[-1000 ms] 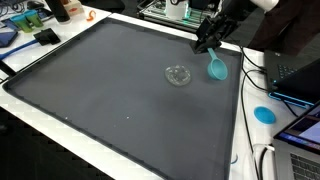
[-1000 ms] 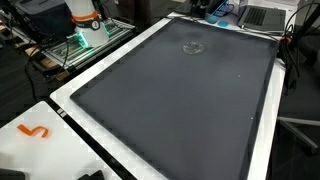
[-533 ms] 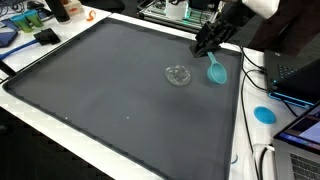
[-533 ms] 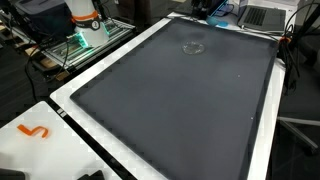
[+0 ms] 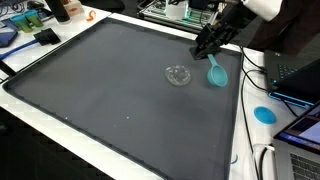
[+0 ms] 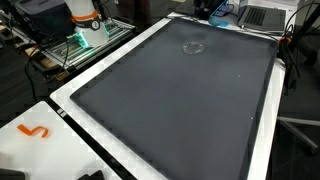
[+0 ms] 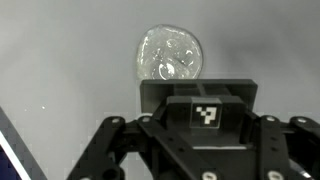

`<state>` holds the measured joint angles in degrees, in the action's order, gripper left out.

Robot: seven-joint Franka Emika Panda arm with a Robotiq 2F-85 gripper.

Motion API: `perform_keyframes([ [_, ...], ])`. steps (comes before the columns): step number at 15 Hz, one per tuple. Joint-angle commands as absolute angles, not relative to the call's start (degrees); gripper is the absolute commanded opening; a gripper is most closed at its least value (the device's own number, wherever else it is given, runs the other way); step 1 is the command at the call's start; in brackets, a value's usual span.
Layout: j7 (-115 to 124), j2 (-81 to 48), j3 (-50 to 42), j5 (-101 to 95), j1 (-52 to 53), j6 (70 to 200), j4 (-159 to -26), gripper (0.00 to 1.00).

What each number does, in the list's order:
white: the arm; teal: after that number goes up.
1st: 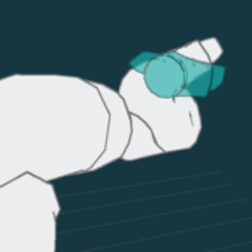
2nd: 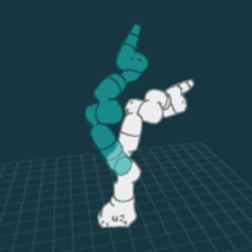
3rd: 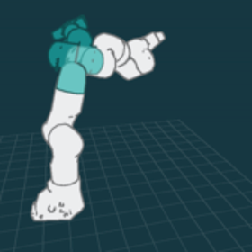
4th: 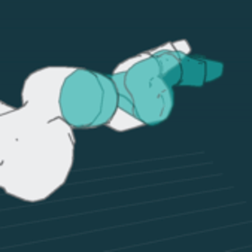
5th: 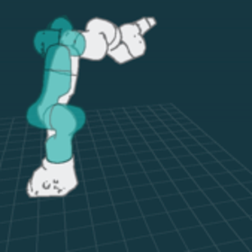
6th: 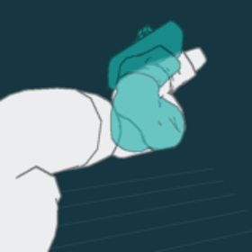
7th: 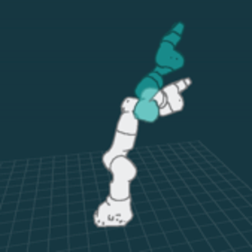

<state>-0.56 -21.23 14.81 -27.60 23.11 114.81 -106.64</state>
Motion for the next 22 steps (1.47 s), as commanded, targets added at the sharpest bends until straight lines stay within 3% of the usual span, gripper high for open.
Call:
perform_keyframes([
  [1, 0.2, -22.3, 14.1, -28.8, 23.9, 113.4, -105.0, 0.31],
  [22, -6.4, -21.4, 13.7, -20.6, 18.6, 118.0, -102.6, 0.31],
])
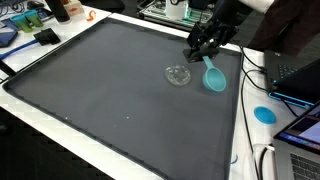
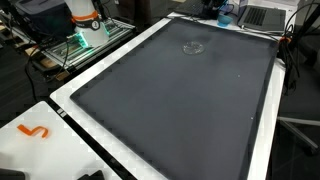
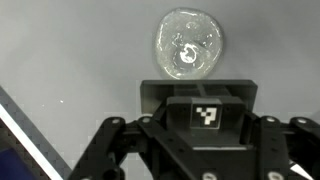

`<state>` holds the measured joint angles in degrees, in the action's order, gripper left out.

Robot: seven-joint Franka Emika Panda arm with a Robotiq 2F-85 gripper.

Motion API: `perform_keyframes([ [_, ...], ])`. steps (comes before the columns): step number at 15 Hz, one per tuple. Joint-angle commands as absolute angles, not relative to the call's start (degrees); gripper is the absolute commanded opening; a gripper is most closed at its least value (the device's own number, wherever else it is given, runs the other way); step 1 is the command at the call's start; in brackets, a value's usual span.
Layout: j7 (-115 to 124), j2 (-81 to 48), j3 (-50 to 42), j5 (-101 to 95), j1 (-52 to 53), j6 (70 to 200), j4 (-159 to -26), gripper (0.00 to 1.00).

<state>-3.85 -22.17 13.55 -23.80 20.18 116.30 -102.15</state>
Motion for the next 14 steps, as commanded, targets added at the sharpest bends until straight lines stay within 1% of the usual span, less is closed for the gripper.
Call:
perform_keyframes([
  [1, -7.1, -21.3, 13.7, -19.6, 18.0, 118.5, -102.6, 0.31],
  [14, -22.1, -18.1, 14.0, 1.4, 7.0, 124.3, -105.8, 0.31],
])
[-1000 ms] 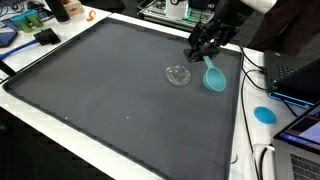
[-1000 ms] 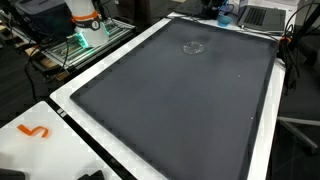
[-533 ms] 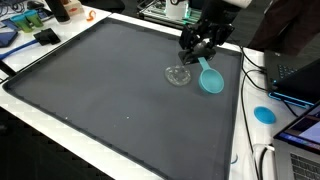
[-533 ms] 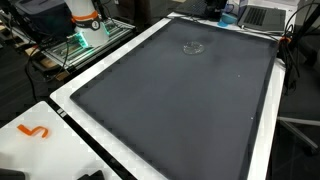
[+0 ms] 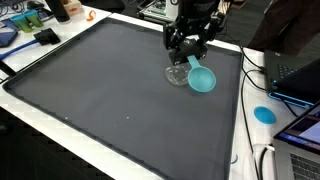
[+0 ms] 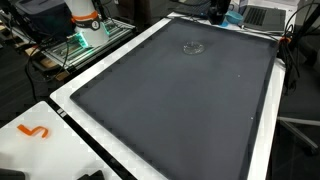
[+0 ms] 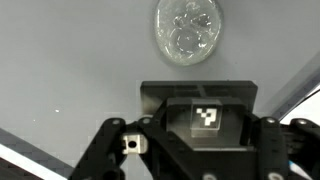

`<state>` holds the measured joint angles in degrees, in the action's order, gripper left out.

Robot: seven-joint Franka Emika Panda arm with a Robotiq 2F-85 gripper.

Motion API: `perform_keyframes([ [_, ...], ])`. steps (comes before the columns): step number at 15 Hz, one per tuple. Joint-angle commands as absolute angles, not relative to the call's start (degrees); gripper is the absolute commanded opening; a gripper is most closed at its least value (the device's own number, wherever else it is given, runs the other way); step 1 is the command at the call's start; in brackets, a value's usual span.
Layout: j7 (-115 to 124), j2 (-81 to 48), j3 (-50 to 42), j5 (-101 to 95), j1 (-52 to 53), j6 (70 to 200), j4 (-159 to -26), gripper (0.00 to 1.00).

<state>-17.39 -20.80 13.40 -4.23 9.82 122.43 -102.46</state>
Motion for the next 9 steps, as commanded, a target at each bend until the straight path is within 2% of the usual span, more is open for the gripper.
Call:
perform_keyframes([
  [1, -23.8, -17.7, 14.0, 3.3, 6.1, 124.6, -106.2, 0.31],
  [9, -40.5, -14.8, 13.7, 18.9, -0.2, 124.3, -110.9, 0.31],
])
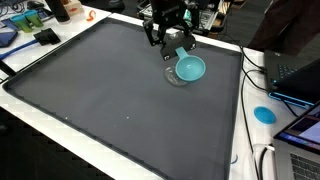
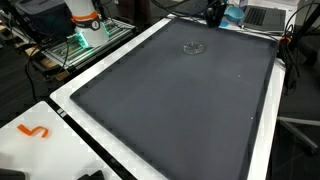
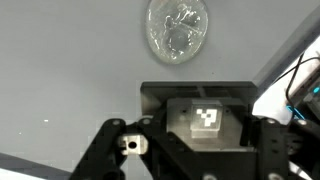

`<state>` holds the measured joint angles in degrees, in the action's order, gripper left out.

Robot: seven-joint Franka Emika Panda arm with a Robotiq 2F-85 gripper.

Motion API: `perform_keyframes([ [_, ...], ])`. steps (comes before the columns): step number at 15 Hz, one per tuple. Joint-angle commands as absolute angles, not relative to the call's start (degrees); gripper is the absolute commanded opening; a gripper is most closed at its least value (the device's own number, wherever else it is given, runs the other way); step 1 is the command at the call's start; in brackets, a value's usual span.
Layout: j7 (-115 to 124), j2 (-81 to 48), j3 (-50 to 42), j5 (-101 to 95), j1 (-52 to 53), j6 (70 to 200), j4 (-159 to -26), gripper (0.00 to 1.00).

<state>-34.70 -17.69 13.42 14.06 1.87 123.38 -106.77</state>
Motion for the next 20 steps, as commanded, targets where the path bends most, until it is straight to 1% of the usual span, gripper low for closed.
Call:
perform_keyframes([
  [1, -42.7, -14.5, 13.5, 20.6, -0.8, 124.1, -111.4, 0.31],
  [10, -60.2, -11.9, 11.3, 32.6, -3.7, 123.8, -117.3, 0.31],
  [20, -72.5, -10.0, 7.4, 43.7, -3.7, 122.9, -123.0, 0.31],
])
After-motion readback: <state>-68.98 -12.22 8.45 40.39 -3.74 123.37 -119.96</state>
